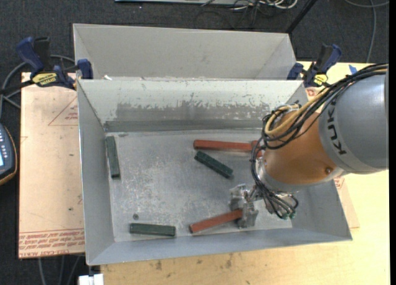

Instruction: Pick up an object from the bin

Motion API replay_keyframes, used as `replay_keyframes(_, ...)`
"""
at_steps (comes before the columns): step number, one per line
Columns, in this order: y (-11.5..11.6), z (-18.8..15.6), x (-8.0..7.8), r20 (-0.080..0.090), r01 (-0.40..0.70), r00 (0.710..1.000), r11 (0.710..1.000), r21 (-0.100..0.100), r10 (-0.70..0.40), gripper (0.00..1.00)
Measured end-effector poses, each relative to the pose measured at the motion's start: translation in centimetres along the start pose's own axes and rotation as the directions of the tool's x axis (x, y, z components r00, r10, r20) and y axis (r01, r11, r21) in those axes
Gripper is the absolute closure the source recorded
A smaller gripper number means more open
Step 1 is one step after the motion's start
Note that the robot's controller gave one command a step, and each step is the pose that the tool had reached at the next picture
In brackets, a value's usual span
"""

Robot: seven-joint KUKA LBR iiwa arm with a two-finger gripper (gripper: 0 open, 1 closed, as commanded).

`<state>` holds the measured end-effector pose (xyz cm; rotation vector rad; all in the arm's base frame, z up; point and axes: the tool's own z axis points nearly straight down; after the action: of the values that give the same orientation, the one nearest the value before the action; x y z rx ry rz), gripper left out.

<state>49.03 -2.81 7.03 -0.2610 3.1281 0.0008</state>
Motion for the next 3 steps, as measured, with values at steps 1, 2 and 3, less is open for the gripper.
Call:
replay_keyframes(1,-2.0,-17.6,-2.8,0.01,0.025,1.0,1.0,0.004,-0.025,1.0)
replay_keyframes(2,-1.9,-17.2,-2.7,0.001,0.025,1.0,1.0,0.0,-0.025,0.0)
replay_keyframes(3,6.7,-5.6,-1.2,-0.009,0.182,0.983,0.983,-0.006,-0.182,0.0)
